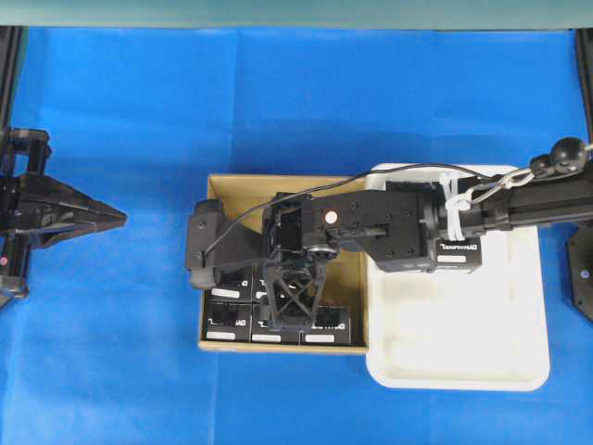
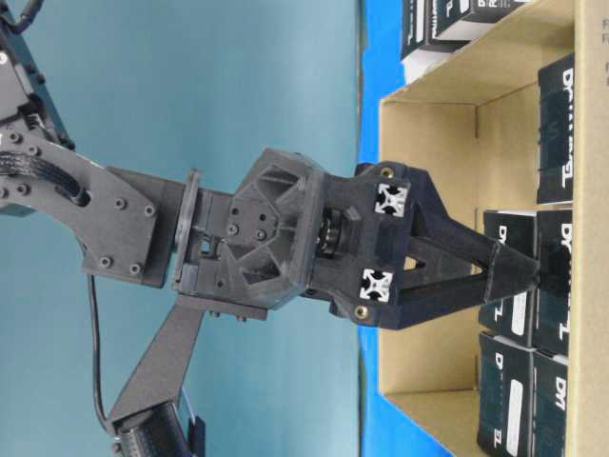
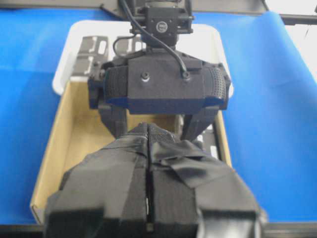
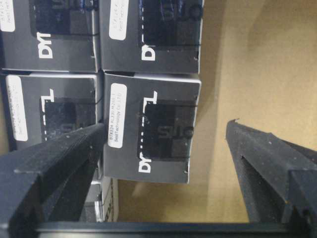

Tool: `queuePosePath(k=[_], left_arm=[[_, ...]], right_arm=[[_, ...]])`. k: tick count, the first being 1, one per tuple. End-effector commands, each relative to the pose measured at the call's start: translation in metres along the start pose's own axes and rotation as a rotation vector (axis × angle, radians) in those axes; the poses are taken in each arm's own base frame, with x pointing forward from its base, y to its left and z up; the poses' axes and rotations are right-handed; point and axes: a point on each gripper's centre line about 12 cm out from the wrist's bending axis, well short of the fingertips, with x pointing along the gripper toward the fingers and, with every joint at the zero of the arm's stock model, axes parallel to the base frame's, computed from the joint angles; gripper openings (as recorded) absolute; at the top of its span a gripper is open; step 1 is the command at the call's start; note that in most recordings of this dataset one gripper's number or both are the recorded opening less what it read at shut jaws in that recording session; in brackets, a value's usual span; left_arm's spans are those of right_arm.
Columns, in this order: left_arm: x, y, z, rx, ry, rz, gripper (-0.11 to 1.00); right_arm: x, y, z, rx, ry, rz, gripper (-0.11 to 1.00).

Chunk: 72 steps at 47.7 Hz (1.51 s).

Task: Pick the box from inside the cardboard box.
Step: 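Lower the open right gripper onto the top-right black package in the cardboard box, then close the right gripper on the black package and lift it, then carry the held package right over the white tray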

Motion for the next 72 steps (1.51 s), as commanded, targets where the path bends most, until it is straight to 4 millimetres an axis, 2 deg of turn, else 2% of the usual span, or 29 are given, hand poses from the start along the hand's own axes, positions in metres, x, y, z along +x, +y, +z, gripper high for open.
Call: queuePosePath(k=[1, 31, 49, 72], left_arm=[[0.001, -0.001, 0.011, 0.002, -0.027, -0.006, -0.06], [0.001, -0.002, 0.01, 0.002, -0.024, -0.009, -0.06], [0.001, -0.002, 0.01, 0.002, -0.023, -0.008, -0.06], [0.001, -0.002, 0.009, 0.002, -0.023, -0.008, -0.06]], right_arm=[[0.005, -0.006, -0.002, 0.007, 0.007, -0.005, 0.99], [0.009, -0.048, -0.003, -0.012, -0.006, -0.032, 0.99], [0.01, -0.047, -0.001, -0.025, -0.016, -0.032, 0.99], [0.033, -0.036, -0.002, -0.13, 0.001, -0.025, 0.99]])
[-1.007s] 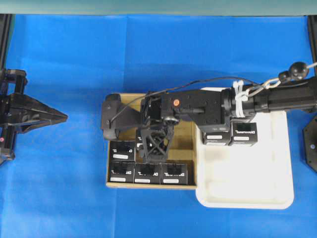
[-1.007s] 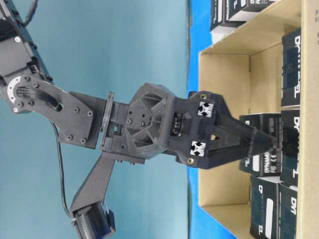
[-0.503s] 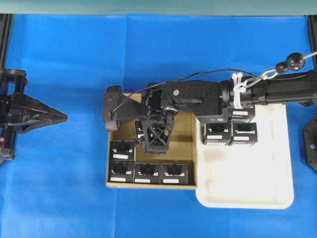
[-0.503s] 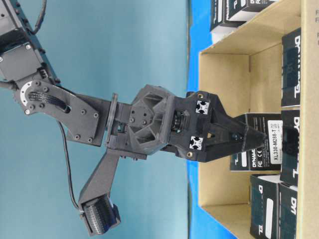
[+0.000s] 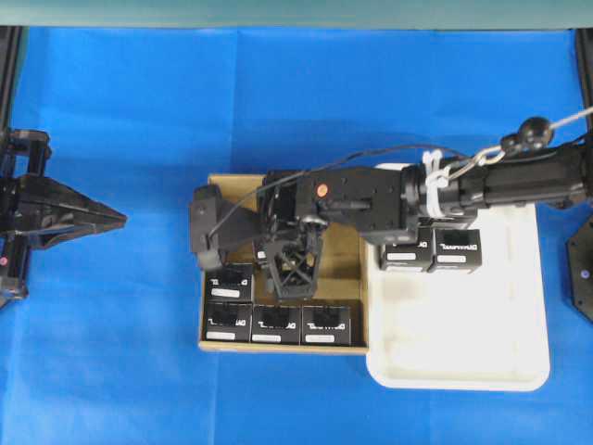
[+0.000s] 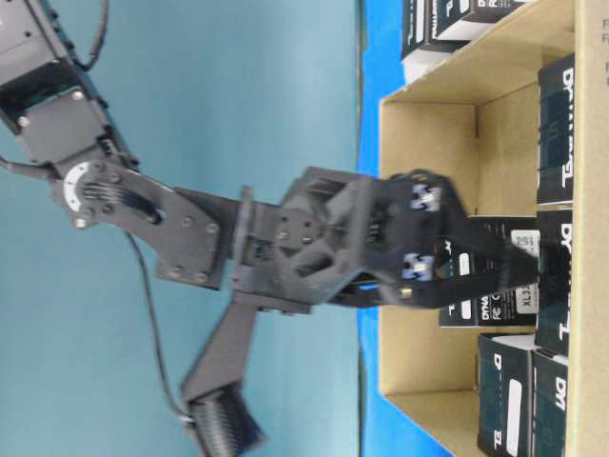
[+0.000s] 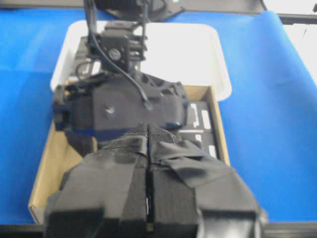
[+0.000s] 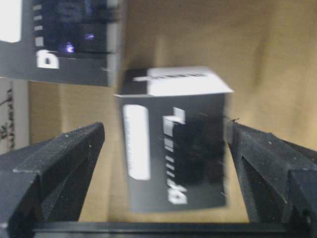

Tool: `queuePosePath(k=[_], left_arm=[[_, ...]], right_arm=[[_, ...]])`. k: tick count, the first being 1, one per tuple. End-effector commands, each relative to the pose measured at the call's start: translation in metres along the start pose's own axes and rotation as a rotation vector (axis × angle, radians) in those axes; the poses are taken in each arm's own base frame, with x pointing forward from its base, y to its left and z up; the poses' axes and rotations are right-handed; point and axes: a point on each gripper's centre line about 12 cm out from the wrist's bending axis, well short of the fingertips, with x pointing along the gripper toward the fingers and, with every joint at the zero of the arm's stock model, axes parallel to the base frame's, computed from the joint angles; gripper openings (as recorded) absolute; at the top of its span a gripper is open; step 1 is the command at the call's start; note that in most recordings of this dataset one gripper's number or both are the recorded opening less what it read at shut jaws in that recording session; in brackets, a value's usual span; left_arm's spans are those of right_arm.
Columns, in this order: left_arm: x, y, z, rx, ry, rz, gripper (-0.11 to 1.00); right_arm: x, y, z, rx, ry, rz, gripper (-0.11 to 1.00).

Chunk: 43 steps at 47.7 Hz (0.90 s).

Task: Pick the box from inside the cardboard box.
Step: 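Carry the held package right over the white tray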

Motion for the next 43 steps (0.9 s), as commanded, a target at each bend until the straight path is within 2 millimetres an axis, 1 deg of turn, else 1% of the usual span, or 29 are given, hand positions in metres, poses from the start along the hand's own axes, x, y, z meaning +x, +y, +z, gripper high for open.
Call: queuePosePath(k=[1, 7, 21, 27, 31, 33, 34, 37, 43], left_arm=[[0.0014, -0.0006, 0.0103, 0.0, -0.024, -0.002, -0.06], [0.0014, -0.0003, 0.0103, 0.0, -0.025, -0.001, -0.06], [0.0011, -0.0006, 0.0106, -0.001, -0.026, -0.002, -0.06], [0.0011, -0.0003, 0.0106, -0.002, -0.026, -0.001, -0.06], [0.0011, -0.0006, 0.0106, -0.001, -0.026, -0.002, -0.06], [0.0011, -0.0006, 0.0106, -0.003, -0.026, -0.002, -0.06], [0.0011, -0.0006, 0.0106, -0.001, -0.026, -0.002, -0.06], [0.0011, -0.0006, 0.0106, -0.001, -0.026, -0.002, -0.06], [0.0008, -0.0003, 0.0109, -0.002, -0.028, -0.001, -0.06]], right_arm=[[0.0057, 0.0009, 0.0017, -0.004, -0.009, -0.001, 0.99], [0.0081, -0.0004, 0.0038, -0.001, -0.027, -0.006, 0.99], [0.0084, -0.0025, 0.002, -0.001, -0.022, -0.007, 0.99], [0.0071, -0.0011, 0.0031, -0.002, -0.024, -0.007, 0.96], [0.0065, 0.0018, 0.0046, -0.007, -0.027, -0.004, 0.88], [0.0058, 0.0033, 0.0049, -0.01, -0.027, -0.004, 0.81], [0.0055, 0.0047, 0.0054, -0.013, -0.027, -0.003, 0.75], [0.0056, 0.0064, 0.0046, -0.015, -0.018, 0.0, 0.62], [0.0011, 0.0072, 0.0046, 0.008, -0.004, 0.008, 0.62]])
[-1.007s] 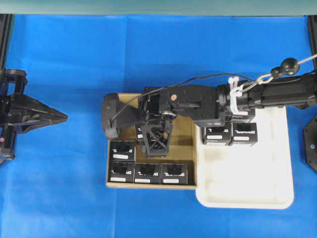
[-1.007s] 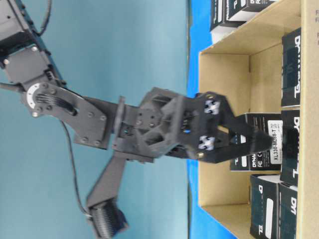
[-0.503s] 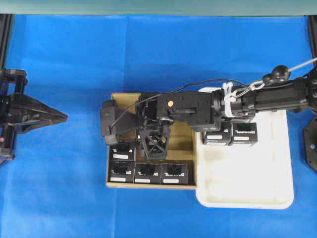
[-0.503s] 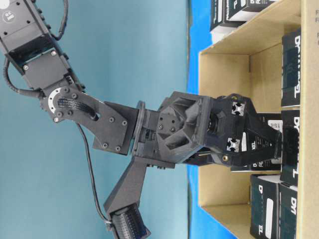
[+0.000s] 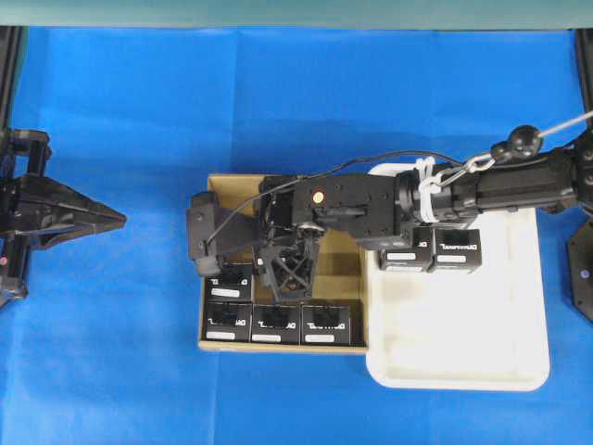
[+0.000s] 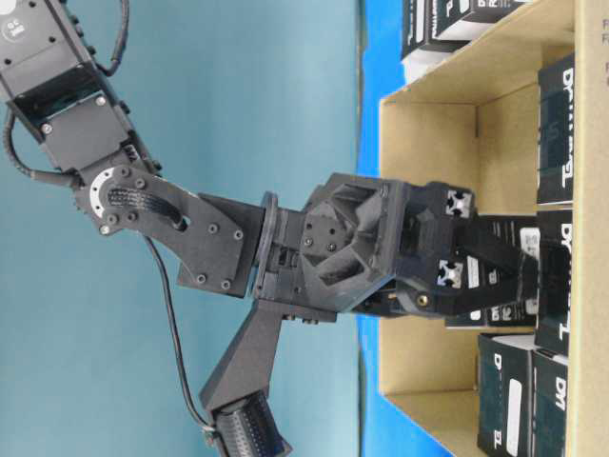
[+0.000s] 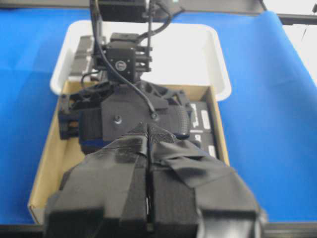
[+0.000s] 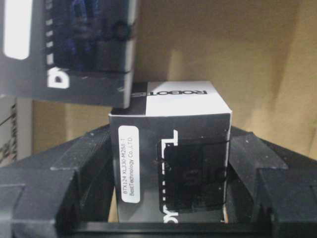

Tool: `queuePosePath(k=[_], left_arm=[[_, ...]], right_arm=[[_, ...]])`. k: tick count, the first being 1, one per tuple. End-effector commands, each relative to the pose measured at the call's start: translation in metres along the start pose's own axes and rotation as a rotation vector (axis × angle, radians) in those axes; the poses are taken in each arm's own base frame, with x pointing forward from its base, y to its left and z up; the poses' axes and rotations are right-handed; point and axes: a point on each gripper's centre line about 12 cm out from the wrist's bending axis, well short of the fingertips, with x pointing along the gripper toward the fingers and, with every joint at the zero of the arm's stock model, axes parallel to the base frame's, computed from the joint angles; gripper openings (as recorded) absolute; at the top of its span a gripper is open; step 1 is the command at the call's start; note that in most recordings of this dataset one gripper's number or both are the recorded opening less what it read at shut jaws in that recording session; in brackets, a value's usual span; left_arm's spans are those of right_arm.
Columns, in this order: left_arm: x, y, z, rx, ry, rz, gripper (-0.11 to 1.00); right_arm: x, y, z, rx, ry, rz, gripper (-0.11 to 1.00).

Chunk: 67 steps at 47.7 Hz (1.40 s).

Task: Pick the box from inside the cardboard box.
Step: 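Carry the held package right over the white tray, then lower the package into the tray below the other packages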

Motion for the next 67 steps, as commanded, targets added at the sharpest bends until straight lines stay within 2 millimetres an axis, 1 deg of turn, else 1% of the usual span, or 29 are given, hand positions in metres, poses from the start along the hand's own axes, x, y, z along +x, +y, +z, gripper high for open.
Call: queuePosePath(k=[1, 7, 14, 17, 18, 20, 25, 32, 35, 41, 53, 60, 67], left_arm=[[0.001, -0.001, 0.011, 0.003, -0.028, -0.003, -0.06], [0.0, -0.001, 0.011, 0.005, -0.029, -0.003, -0.06], [0.0, -0.001, 0.011, 0.005, -0.031, -0.003, -0.07], [0.0, -0.001, 0.012, 0.005, -0.034, -0.003, -0.07], [0.0, -0.001, 0.012, 0.005, -0.034, -0.003, -0.07], [0.0, -0.001, 0.013, 0.005, -0.035, -0.003, -0.07], [-0.001, -0.001, 0.013, 0.005, -0.038, -0.003, -0.07], [-0.003, -0.001, 0.013, 0.005, -0.031, -0.002, -0.07], [-0.004, -0.001, 0.014, 0.005, -0.029, -0.002, -0.07], [-0.006, -0.001, 0.015, 0.003, -0.029, -0.003, -0.07], [-0.007, -0.001, 0.016, 0.005, -0.034, -0.004, -0.07], [-0.007, -0.001, 0.018, 0.005, -0.038, -0.005, -0.07], [-0.007, -0.001, 0.018, 0.005, -0.038, -0.005, -0.07]], right_arm=[[-0.008, 0.002, 0.004, 0.011, -0.009, 0.005, 0.62], [-0.022, -0.005, 0.006, 0.063, -0.023, 0.002, 0.62], [-0.056, -0.014, 0.008, 0.117, -0.052, -0.006, 0.62], [-0.074, -0.017, 0.007, 0.126, -0.069, -0.01, 0.62], [-0.084, -0.017, 0.008, 0.128, -0.079, -0.011, 0.62], [-0.096, -0.018, 0.007, 0.131, -0.089, -0.013, 0.62], [-0.127, -0.017, 0.002, 0.135, -0.101, -0.013, 0.62], [-0.164, -0.013, -0.011, 0.142, -0.098, -0.011, 0.62], [-0.176, -0.01, -0.016, 0.148, -0.098, -0.009, 0.62], [-0.193, 0.0, -0.028, 0.155, -0.069, 0.001, 0.62], [-0.196, 0.026, -0.059, 0.159, 0.012, 0.03, 0.62], [-0.189, 0.039, -0.081, 0.177, 0.024, 0.036, 0.62], [-0.179, 0.048, -0.107, 0.216, -0.028, 0.037, 0.62]])
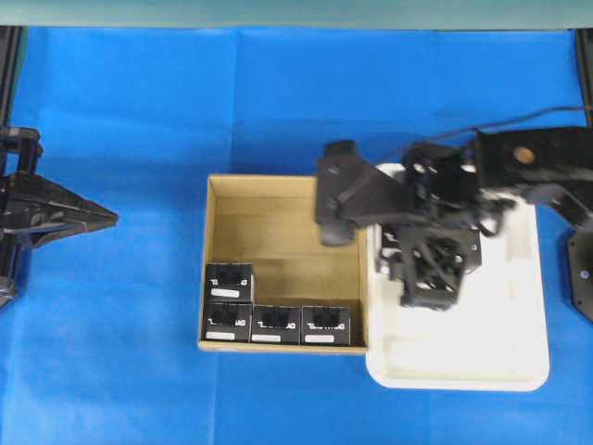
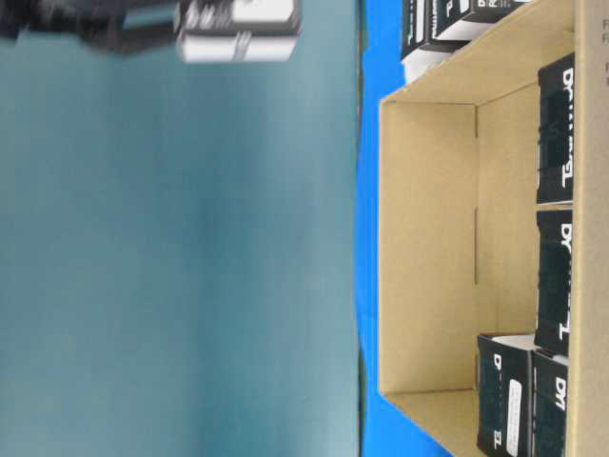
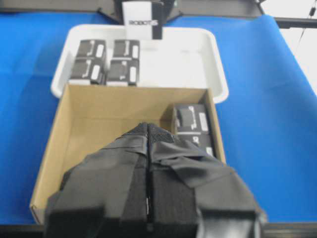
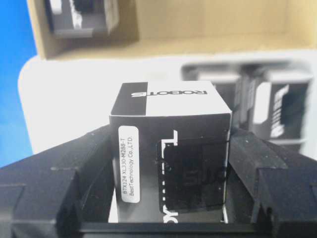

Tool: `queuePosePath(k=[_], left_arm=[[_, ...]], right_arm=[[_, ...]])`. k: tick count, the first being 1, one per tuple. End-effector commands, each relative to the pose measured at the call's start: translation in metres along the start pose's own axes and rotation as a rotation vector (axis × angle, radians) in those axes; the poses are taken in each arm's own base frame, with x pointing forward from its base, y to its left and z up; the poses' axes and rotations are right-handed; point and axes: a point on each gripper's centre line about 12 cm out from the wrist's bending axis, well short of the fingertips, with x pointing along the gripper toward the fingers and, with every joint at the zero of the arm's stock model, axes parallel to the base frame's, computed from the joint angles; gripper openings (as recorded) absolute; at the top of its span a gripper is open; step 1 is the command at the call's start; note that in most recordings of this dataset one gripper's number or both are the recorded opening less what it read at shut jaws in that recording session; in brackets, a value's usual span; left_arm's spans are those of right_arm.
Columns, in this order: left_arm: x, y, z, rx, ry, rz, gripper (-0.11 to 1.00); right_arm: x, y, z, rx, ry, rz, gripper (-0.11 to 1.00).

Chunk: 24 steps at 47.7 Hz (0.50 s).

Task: Pick the box from inside the cardboard box.
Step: 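Lower the package into the tray below the other packages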

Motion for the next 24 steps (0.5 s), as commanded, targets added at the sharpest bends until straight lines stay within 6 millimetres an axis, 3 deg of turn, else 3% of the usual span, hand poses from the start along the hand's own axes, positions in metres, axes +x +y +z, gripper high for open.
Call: queuePosePath(k=[1, 10, 24], left_arm=[[0.001, -0.001, 0.012, 0.005, -0.029, -0.004, -0.07], [0.001, -0.001, 0.012, 0.006, -0.028, -0.002, -0.07], [0.001, -0.001, 0.013, 0.005, -0.032, -0.003, -0.07]], right_arm=[[0.001, 0.002, -0.012, 0.014, -0.051, 0.01, 0.62], [0.029, 0.009, -0.039, 0.0, -0.054, 0.017, 0.62], [0.071, 0.021, -0.048, -0.034, -0.053, 0.024, 0.62]])
